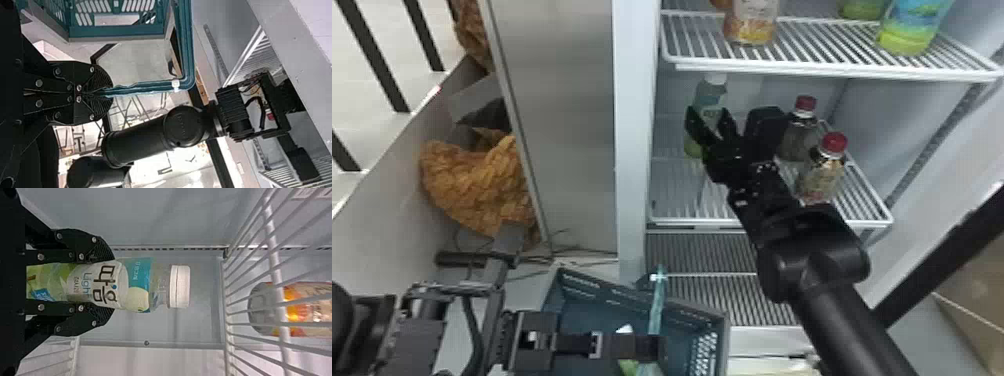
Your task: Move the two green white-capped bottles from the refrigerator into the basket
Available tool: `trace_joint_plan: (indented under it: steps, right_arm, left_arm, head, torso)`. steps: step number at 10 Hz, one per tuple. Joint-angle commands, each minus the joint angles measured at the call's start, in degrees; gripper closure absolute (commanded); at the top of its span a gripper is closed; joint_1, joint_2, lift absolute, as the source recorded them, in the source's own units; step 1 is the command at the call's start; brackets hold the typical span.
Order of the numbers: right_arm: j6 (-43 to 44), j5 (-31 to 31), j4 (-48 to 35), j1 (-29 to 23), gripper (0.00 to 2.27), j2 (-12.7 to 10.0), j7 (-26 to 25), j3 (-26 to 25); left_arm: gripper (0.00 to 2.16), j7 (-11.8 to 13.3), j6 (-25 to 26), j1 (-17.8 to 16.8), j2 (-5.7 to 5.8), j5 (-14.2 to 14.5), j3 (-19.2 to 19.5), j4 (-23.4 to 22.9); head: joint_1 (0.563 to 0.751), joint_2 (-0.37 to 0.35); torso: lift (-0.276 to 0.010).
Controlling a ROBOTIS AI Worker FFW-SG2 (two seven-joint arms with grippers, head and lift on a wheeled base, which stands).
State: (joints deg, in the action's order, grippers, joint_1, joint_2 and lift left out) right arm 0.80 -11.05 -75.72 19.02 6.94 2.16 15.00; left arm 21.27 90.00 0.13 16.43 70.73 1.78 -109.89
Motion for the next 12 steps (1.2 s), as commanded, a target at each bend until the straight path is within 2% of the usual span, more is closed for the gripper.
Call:
trace_joint_plan:
  steps: [1, 6, 12]
  right_arm:
    - [-3.0, 1.0, -6.6, -4.1, 0.87, 0.2, 0.7, -2.4]
    - [-13.3, 0.9, -24.3, -14.5, 0.87, 2.0, 4.0, -5.3]
    - [-25.0, -1.4, -50.1, -31.2, 0.87, 3.9, 7.5, -9.9]
  left_arm:
    - [1.16, 0.0, 0.0, 0.1, 0.01, 0.0, 0.0, 0.0]
    - [1.16, 0.0, 0.0, 0.6, 0.09, 0.1, 0.3, 0.0]
    - [1.16, 0.0, 0.0, 1.0, 0.09, 0.2, 0.7, -0.3]
  head:
    - [0.695, -0.115]
    - [0.695, -0.136]
    - [0.695, -0.144]
  torso:
    - [-0.263]
    - [-0.263]
    - [-0.263]
